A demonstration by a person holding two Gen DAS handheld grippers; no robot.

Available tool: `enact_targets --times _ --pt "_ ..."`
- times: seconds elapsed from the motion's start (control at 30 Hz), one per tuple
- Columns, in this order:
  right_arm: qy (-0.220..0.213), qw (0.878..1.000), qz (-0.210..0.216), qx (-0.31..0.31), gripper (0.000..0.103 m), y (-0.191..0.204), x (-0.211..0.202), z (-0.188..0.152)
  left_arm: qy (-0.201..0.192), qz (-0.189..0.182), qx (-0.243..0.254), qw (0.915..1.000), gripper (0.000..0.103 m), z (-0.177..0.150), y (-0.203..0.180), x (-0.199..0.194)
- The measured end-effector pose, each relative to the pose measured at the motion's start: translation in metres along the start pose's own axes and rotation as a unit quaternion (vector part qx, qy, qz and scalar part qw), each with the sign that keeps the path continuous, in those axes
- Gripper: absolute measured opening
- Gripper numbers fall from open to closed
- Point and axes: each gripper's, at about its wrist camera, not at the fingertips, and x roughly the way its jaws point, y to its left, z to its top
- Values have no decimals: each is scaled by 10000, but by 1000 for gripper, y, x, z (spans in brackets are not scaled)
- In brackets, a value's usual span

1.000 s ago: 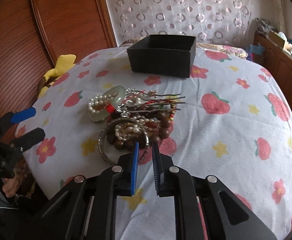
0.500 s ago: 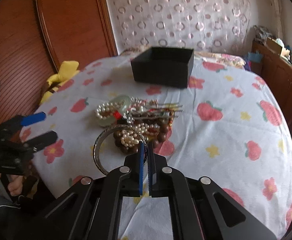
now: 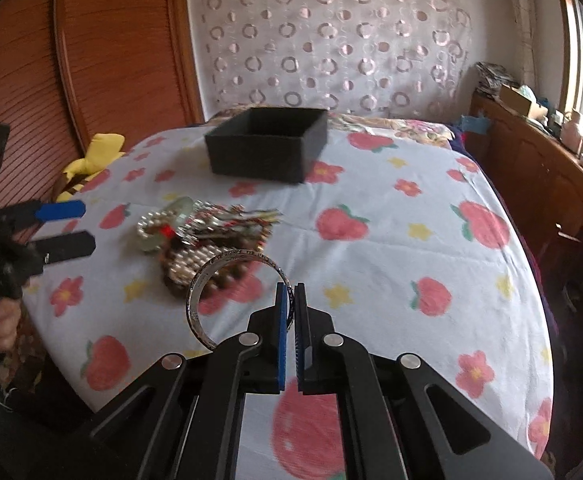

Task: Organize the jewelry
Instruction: 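Grasp the jade bangle with left gripper while right gripper holds silver bangle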

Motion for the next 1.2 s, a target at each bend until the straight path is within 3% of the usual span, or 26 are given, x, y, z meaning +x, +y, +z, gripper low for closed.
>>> enact_targets --times 0.3,0.67,1.2 --pt "26 9999 -6 113 4 -11 5 -10 483 -296 373 9977 97 33 -4 48" --pt "33 9998 98 174 5 -12 10 -13 1085 -779 224 9908 86 41 11 89" --pt "-3 9997 193 125 5 -7 9 -10 1187 -994 331 9874 84 49 18 105"
